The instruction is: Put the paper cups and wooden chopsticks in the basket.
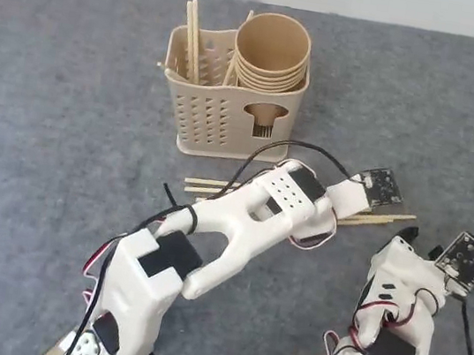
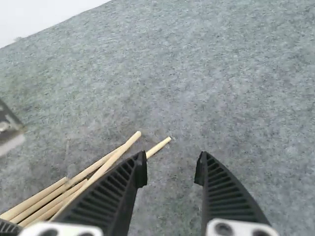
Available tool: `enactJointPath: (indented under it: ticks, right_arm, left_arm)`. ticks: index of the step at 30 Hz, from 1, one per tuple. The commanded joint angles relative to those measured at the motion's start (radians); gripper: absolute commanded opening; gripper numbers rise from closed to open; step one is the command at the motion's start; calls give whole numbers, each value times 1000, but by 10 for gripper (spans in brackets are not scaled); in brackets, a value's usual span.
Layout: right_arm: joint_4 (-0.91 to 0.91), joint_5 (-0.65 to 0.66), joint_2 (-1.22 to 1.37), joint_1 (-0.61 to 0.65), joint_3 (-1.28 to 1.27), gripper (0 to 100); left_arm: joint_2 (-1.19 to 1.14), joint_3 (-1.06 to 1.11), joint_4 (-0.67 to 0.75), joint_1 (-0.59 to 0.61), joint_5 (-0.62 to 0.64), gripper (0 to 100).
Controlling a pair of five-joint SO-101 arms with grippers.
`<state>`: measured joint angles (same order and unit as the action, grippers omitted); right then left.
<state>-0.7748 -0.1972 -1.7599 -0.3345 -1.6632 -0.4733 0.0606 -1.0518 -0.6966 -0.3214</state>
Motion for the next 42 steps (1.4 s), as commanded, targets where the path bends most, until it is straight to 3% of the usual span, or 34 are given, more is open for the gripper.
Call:
enactJointPath:
  ticks: [1,10,19,24,28,35,38,42]
  right_arm:
    - [5,-9,-7,10,40,176]
    - [1,-9,-7,12,40,176]
    - [-68,52,2,122,49,176]
    - [-191,160,2,285,92,176]
    - [-274,252,2,493,124,176]
    - [-278,470,5,743,114,176]
    - [-278,552,31,800,120,176]
    - [-269,620,214,809,213,180]
  left_arm:
    - [121,-18,-23,17,60,13]
    - [466,170,-41,74,91,13]
    - [1071,552,8,124,91,13]
    - [1471,831,133,301,94,13]
    - [1772,1026,132,446,144,13]
    - [2196,1331,124,713,244,13]
    - [2314,1437,132,830,307,13]
    - [2266,1449,241,976,434,13]
